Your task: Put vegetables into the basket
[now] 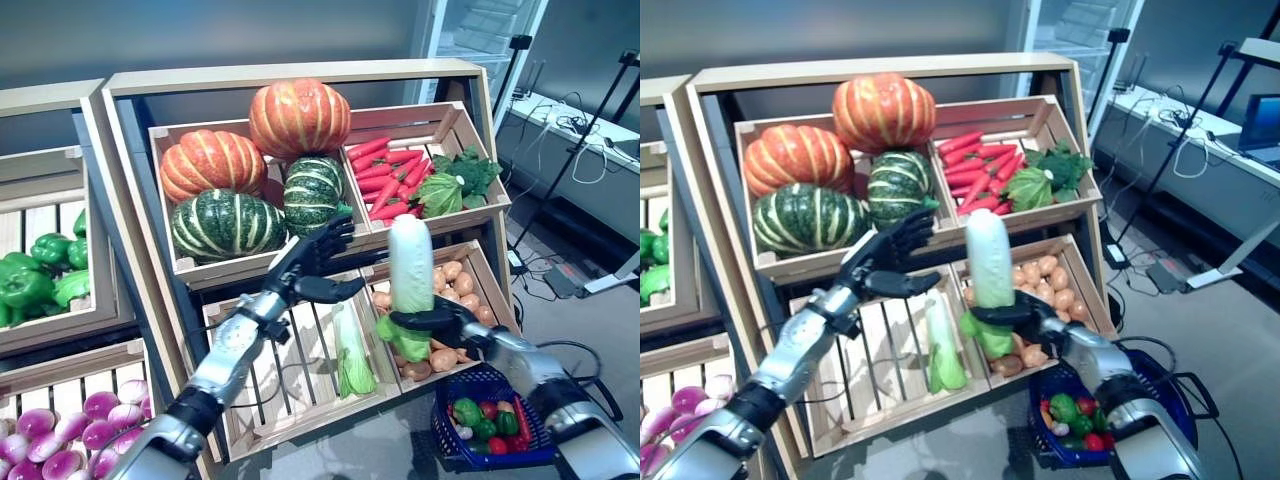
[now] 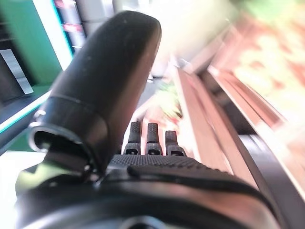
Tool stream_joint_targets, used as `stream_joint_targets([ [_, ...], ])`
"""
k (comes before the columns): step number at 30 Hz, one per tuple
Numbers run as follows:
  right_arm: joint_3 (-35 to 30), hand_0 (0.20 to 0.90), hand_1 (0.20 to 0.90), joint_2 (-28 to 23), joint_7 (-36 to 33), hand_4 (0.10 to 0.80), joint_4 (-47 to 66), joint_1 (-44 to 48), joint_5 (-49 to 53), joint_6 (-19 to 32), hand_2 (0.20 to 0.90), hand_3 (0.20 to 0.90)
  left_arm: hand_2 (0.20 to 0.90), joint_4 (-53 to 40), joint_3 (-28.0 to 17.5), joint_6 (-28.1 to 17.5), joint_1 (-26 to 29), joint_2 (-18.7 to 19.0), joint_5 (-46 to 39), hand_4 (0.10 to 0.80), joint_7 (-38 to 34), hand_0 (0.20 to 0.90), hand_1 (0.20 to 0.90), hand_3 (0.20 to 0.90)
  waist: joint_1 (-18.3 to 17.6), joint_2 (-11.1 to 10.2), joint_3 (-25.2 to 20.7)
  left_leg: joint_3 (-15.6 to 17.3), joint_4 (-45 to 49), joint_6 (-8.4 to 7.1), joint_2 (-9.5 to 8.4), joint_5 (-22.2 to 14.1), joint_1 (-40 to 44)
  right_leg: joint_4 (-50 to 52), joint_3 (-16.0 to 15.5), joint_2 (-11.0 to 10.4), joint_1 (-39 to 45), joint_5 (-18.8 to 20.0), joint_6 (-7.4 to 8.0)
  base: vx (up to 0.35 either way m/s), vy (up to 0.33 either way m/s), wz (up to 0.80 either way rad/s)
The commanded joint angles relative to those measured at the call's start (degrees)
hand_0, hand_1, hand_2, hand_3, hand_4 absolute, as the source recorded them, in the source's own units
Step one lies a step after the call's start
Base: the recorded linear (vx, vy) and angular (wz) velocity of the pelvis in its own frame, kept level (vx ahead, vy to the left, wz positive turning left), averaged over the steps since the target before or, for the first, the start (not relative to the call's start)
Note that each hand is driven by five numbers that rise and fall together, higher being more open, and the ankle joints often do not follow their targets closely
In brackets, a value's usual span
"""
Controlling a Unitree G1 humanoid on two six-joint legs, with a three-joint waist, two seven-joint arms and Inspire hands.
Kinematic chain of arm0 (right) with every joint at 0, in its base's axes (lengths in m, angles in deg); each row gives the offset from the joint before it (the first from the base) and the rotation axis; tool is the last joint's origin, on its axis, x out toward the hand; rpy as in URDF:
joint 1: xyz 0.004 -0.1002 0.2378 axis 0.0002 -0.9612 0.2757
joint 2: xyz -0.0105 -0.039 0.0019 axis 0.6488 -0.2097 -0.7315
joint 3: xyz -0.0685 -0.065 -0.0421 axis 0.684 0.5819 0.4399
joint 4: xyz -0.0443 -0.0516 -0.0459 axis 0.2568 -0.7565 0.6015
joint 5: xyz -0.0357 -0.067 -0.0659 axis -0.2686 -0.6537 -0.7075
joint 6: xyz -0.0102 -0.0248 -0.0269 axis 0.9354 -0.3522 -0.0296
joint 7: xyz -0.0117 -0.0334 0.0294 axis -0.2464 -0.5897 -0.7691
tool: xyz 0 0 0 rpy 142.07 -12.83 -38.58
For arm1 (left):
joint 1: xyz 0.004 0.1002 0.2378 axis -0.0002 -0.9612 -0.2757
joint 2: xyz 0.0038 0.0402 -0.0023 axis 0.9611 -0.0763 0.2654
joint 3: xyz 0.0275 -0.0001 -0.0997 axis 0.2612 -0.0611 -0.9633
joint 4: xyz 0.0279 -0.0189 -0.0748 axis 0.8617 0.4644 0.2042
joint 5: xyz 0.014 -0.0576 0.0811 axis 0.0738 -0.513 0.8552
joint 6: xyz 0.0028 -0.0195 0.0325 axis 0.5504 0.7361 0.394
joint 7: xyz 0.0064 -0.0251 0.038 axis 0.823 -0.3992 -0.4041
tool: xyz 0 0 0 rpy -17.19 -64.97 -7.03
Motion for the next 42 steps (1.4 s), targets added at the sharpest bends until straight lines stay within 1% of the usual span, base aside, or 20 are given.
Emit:
stream_joint_targets([
  [1, -7.0, 0.300, 0.300, -3.8, 1.8, 0.400, -2.2, 3.5, 3.6, 10.8, 0.300, 0.300, 0.900, 7.2, -5.7, -9.3, 5.5, 5.1, 6.0, 0.800, -5.9, 0.900, 0.900, 0.900, -0.8, -0.6, -2.8, 2.3, 0.2, 2.30, -2.52, -8.7, 0.9, 0.1, 0.2, 2.1, -0.8, -2.3, -1.71, 0.014, 0.003, -0.19],
  [6, -10.7, 0.300, 0.300, -5.9, 2.0, 0.400, -4.4, 0.3, 3.2, 11.4, 0.300, 0.300, 0.900, 11.5, -8.2, -9.4, 5.1, 8.4, 16.4, 0.800, -14.8, 0.900, 0.900, 0.900, -1.9, -0.2, -1.9, 4.1, 0.2, 2.25, -2.27, -8.7, 1.4, 0.1, 1.0, 2.1, -0.7, -2.2, -1.55, 0.033, 0.009, -0.20],
  [7, -11.4, 0.300, 0.300, -6.3, 2.1, 0.400, -4.6, -0.4, 2.9, 11.4, 0.300, 0.300, 0.900, 12.0, -8.6, -9.2, 4.9, 9.1, 18.1, 0.800, -15.8, 0.900, 0.900, 0.900, -2.2, 0.0, -1.7, 3.8, 0.2, 2.14, -2.17, -9.1, 1.9, 0.1, 1.4, 2.1, -0.3, -2.3, -1.20, 0.054, 0.017, -0.13],
  [9, -12.5, 0.300, 0.300, -6.9, 1.1, 0.400, -5.2, -1.0, 2.0, 11.3, 0.300, 0.300, 0.900, 13.0, -8.7, -9.6, 5.2, 10.4, 21.0, 0.800, -17.6, 0.900, 0.900, 0.900, -2.6, 0.1, -1.1, 4.5, 0.2, 2.20, -2.11, -8.7, 2.1, 0.5, 1.6, 1.9, -0.5, -2.3, -1.31, 0.016, 0.005, -0.16],
  [12, -12.9, 0.300, 0.300, -8.1, -1.3, 0.400, -8.0, -0.1, 2.3, 11.9, 0.300, 0.300, 0.900, 14.1, -7.0, -9.9, 8.7, 13.2, 24.0, 0.800, -20.0, 0.900, 0.900, 0.900, -3.0, 0.1, 2.2, 4.6, 8.8, 2.13, -1.23, -11.0, -2.6, 8.3, 2.1, 0.7, -5.1, -4.9, -1.92, -0.136, -0.031, -0.19],
  [14, -12.6, 0.300, 0.300, -9.0, -2.8, 0.400, -11.4, 2.2, 3.3, 12.6, 0.300, 0.300, 0.900, 16.0, -5.4, -10.0, 12.5, 14.6, 23.1, 0.800, -20.6, 0.900, 0.900, 0.900, -3.1, 0.0, 5.3, 4.4, 17.2, 2.16, -0.03, -13.8, -7.7, 14.9, 2.2, -0.2, -9.6, -7.1, -2.49, -0.242, -0.062, -0.16],
  [15, -12.6, 0.300, 0.300, -9.2, -3.0, 0.400, -12.1, 2.6, 3.6, 12.8, 0.300, 0.300, 0.900, 16.4, -5.2, -10.1, 13.3, 14.9, 22.9, 0.800, -20.7, 0.900, 0.900, 0.900, -3.1, 0.0, 5.9, 4.4, 18.8, 2.20, 0.28, -14.4, -8.7, 16.3, 2.2, -0.4, -10.6, -7.6, -2.63, -0.233, -0.060, -0.06],
  [16, -12.7, 0.300, 0.300, -9.4, -3.8, 0.400, -13.6, 3.4, 4.2, 13.0, 0.300, 0.300, 0.900, 17.1, -4.7, -10.4, 14.6, 15.3, 22.5, 0.800, -20.9, 0.900, 0.900, 0.900, -3.2, 0.0, 7.5, 4.3, 22.6, 2.41, 0.89, -15.7, -11.2, 19.5, 2.2, -0.9, -12.8, -8.6, -3.07, -0.265, -0.062, -0.06],
  [17, -12.7, 0.300, 0.300, -9.4, -4.7, 0.400, -14.9, 4.2, 4.9, 13.3, 0.300, 0.300, 0.900, 17.4, -4.2, -10.5, 15.8, 15.6, 22.1, 0.800, -21.4, 0.900, 0.900, 0.900, -3.1, -0.2, 9.1, 4.6, 27.0, 2.94, 1.56, -16.6, -14.4, 22.8, 1.8, -1.6, -15.5, -9.3, -3.92, -0.335, -0.067, -0.12],
  [19, -12.7, 0.300, 0.300, -9.5, -6.5, 0.400, -17.5, 5.8, 6.7, 13.6, 0.300, 0.300, 0.900, 18.3, -3.0, -11.1, 17.9, 15.8, 21.5, 0.800, -22.5, 0.900, 0.900, 0.900, -3.2, -0.1, 11.9, 4.0, 33.0, 3.43, 2.35, -18.6, -19.3, 28.7, 1.5, -2.7, -20.1, -11.1, -4.85, -0.291, -0.046, -0.15],
  [23, -13.5, 0.300, 0.300, -10.3, -9.5, 0.400, -21.3, 8.6, 9.5, 12.7, 0.300, 0.300, 0.900, 18.5, -0.9, -11.9, 20.9, 15.9, 20.7, 0.800, -24.2, 0.900, 0.900, 0.900, -3.1, 0.3, 15.2, 3.7, 41.3, 3.94, 2.69, -21.8, -26.7, 37.9, 1.0, -4.6, -27.4, -13.9, -5.78, -0.168, -0.020, -0.02],
  [25, -14.5, 0.300, 0.300, -11.9, -11.6, 0.400, -24.3, 10.6, 10.8, 12.0, 0.300, 0.300, 0.900, 17.6, 0.0, -12.4, 22.5, 16.1, 17.4, 0.800, -24.0, 0.900, 0.900, 0.900, -2.9, 0.8, 17.3, 3.5, 47.6, 4.28, 2.80, -24.2, -32.0, 44.3, 1.1, -5.9, -32.7, -15.5, -6.04, -0.198, -0.026, -0.07],
  [26, -15.2, 0.300, 0.300, -12.7, -12.4, 0.400, -25.4, 11.4, 12.0, 11.4, 0.300, 0.300, 0.900, 17.2, 0.3, -12.8, 22.9, 15.9, 15.8, 0.800, -23.6, 0.900, 0.900, 0.900, -2.9, 1.1, 17.9, 3.4, 48.9, 4.42, 2.71, -24.8, -33.5, 46.2, 1.1, -6.5, -34.5, -16.0, -6.14, -0.173, -0.024, 0.00],
  [30, -17.8, 0.300, 0.300, -15.1, -15.9, 0.400, -28.4, 14.9, 15.3, 9.8, 0.300, 0.300, 0.900, 15.5, 0.9, -14.9, 24.5, 15.1, 13.6, 0.800, -21.3, 0.900, 0.900, 0.900, -2.7, 2.4, 19.7, 3.0, 57.2, 4.78, 2.90, -28.0, -40.7, 54.6, 1.3, -8.4, -41.8, -18.5, -6.63, -0.123, -0.017, 0.02],
  [31, -18.4, 0.300, 0.300, -15.9, -17.0, 0.400, -28.8, 16.4, 15.7, 9.1, 0.300, 0.300, 0.900, 14.7, 1.3, -14.8, 24.9, 15.1, 13.0, 0.800, -20.9, 0.900, 0.900, 0.900, -2.8, 2.8, 19.7, 2.8, 61.5, 5.04, 3.15, -29.5, -44.2, 59.0, 1.7, -9.1, -45.5, -19.9, -7.02, -0.052, -0.010, -0.04],
  [32, -18.5, 0.300, 0.300, -16.1, -17.5, 0.400, -28.9, 16.7, 15.8, 9.0, 0.300, 0.300, 0.900, 14.4, 1.4, -14.8, 24.9, 15.0, 12.8, 0.800, -20.8, 0.900, 0.900, 0.900, -2.7, 3.0, 19.8, 2.7, 61.0, 4.79, 2.99, -29.5, -43.9, 58.5, 1.7, -9.1, -45.3, -19.8, -6.81, -0.093, 0.001, -0.02],
  [36, -19.1, 0.300, 0.300, -17.6, -21.1, 0.400, -29.5, 19.0, 17.4, 8.5, 0.300, 0.300, 0.900, 11.7, 2.1, -14.7, 25.2, 15.2, 10.9, 0.800, -20.8, 0.900, 0.900, 0.900, -3.0, 4.1, 20.2, 2.6, 68.4, 5.46, 3.29, -32.3, -50.4, 66.1, 2.7, -10.3, -52.4, -22.2, -7.55, -0.082, 0.005, -0.06],
  [37, -19.6, 0.300, 0.300, -18.0, -21.9, 0.400, -29.6, 18.9, 18.4, 8.2, 0.300, 0.300, 0.900, 10.7, 2.1, -14.7, 25.0, 15.4, 9.6, 0.800, -20.6, 0.900, 0.900, 0.900, -3.1, 4.4, 20.4, 2.4, 68.5, 5.18, 3.20, -32.5, -50.8, 66.2, 2.8, -10.4, -52.8, -22.3, -7.38, -0.057, -0.004, -0.01],
  [39, -20.6, 0.300, 0.300, -18.8, -22.6, 0.400, -29.9, 19.0, 19.3, 7.6, 0.300, 0.300, 0.900, 9.6, 2.1, -14.5, 24.9, 15.5, 8.3, 0.800, -20.2, 0.900, 0.900, 0.900, -3.2, 4.7, 20.5, 2.2, 71.1, 5.34, 3.37, -33.5, -52.5, 68.4, 3.0, -10.8, -54.6, -23.1, -7.45, -0.047, -0.009, 0.04],
  [42, -22.3, 0.300, 0.300, -20.2, -23.5, 0.400, -30.6, 19.8, 21.2, 6.8, 0.300, 0.300, 0.900, 7.4, 2.0, -14.1, 24.6, 15.2, 7.3, 0.800, -20.0, 0.900, 0.900, 0.900, -3.2, 5.3, 21.0, 1.8, 74.2, 5.13, 3.04, -34.7, -55.1, 71.5, 3.6, -11.3, -57.6, -23.9, -7.47, -0.055, 0.000, 0.01],
])
